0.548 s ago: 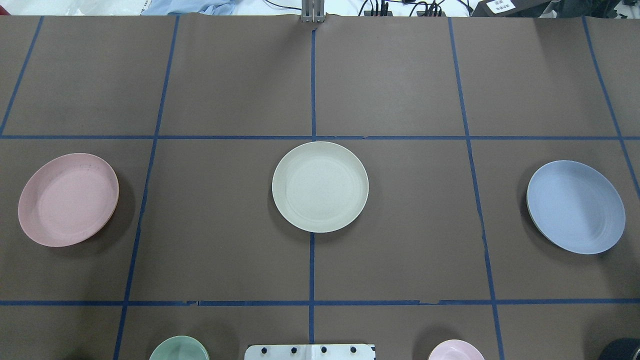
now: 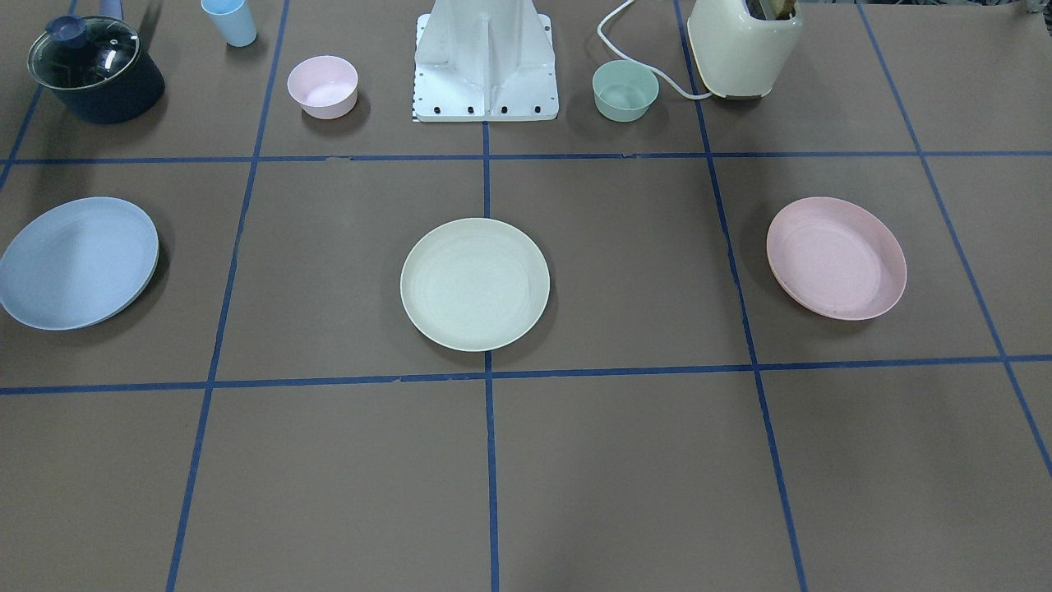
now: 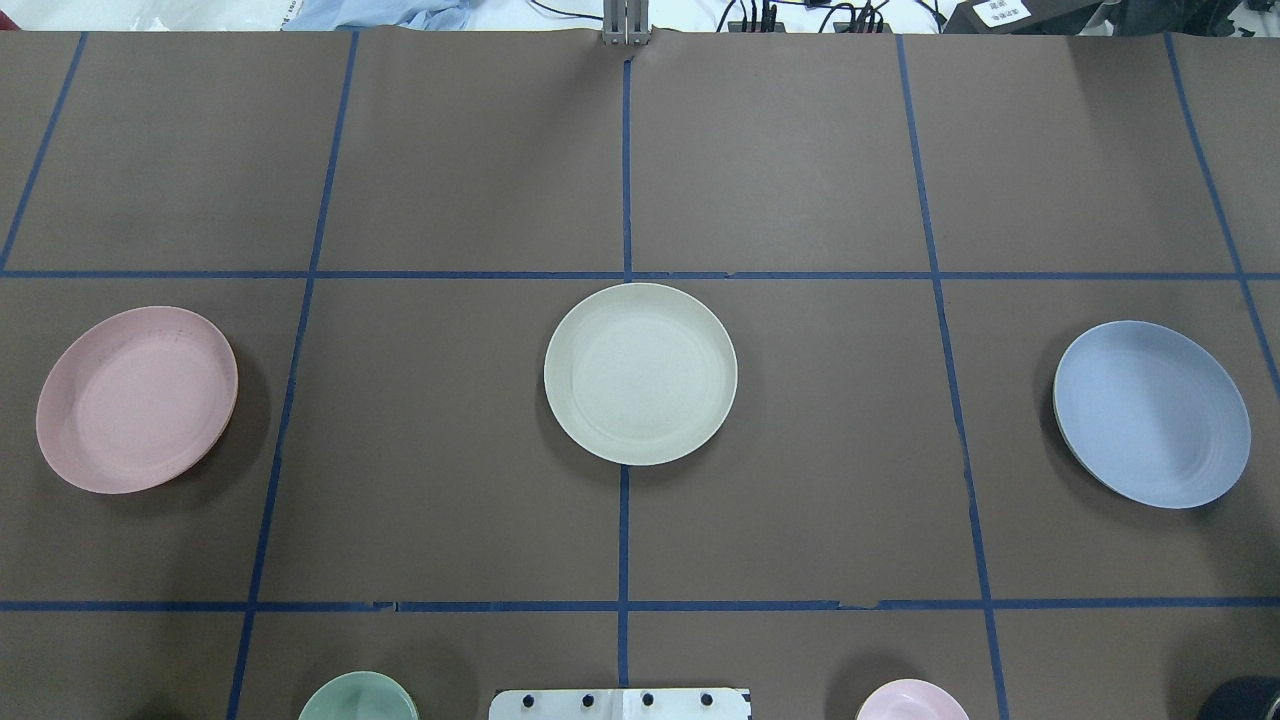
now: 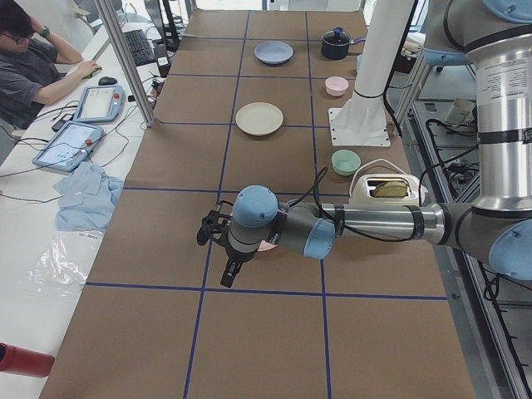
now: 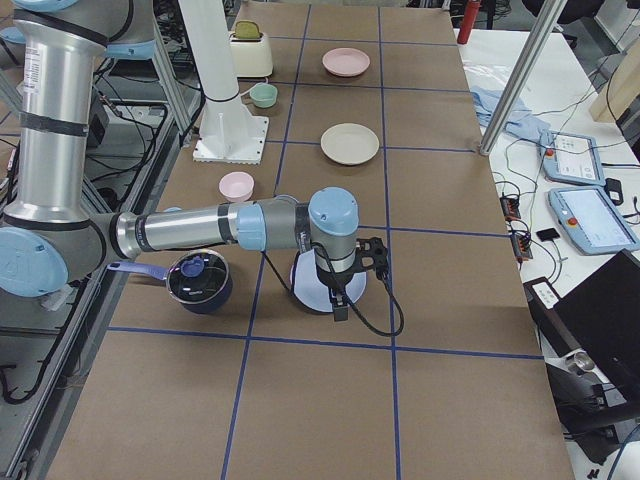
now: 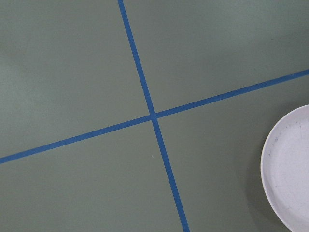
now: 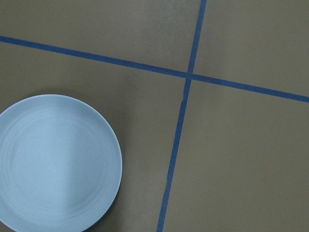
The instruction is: Stack three plates with pink and blue
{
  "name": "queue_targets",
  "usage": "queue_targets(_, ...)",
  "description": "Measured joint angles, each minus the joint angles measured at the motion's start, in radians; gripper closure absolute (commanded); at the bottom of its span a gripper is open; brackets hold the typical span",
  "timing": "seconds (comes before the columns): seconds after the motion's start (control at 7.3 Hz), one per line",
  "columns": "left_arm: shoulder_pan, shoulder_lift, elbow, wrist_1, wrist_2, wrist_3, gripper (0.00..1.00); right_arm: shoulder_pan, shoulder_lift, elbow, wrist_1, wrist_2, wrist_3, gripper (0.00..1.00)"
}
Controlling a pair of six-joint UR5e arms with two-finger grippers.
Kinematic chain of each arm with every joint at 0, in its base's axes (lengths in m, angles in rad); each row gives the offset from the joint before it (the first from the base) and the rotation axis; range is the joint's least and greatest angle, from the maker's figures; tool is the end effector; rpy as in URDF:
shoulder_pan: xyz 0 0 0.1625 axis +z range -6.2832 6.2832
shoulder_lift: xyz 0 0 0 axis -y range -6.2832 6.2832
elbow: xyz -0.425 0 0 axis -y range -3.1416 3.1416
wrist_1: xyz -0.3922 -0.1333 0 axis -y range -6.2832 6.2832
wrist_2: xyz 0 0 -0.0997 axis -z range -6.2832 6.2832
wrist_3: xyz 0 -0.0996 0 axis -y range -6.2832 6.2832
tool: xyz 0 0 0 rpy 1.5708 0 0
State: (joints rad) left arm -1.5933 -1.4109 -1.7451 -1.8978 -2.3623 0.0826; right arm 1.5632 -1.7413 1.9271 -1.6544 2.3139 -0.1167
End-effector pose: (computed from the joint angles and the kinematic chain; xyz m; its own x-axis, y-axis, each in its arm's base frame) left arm -0.0724 -0.4404 0.6090 0.7073 0.2993 -0.6404 -0.0373 0.9205 0.3890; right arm 0.0627 -0.4205 0.5717 0.7299 -0.1899 0.6566 0.0932 0.9793 0.1797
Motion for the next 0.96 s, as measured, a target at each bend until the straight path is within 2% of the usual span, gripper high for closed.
queue_targets(0.14,0.0,-0.006,0.0,-0.02,0.002,-0.001,0.0,0.0,0.001,0.017,0.026,0.001,0.003,0.0)
queue_targets(0.55,0.001,-0.095,-0.001,-0.078,0.003,-0.008,0.0,0.0,0.001,-0.01,0.248,-0.001,0.024,0.0)
queue_targets(0.96,0.004,-0.168,0.037,-0.28,0.004,-0.041,0.0,-0.002,0.007,-0.038,0.331,0.03,0.107,0.0)
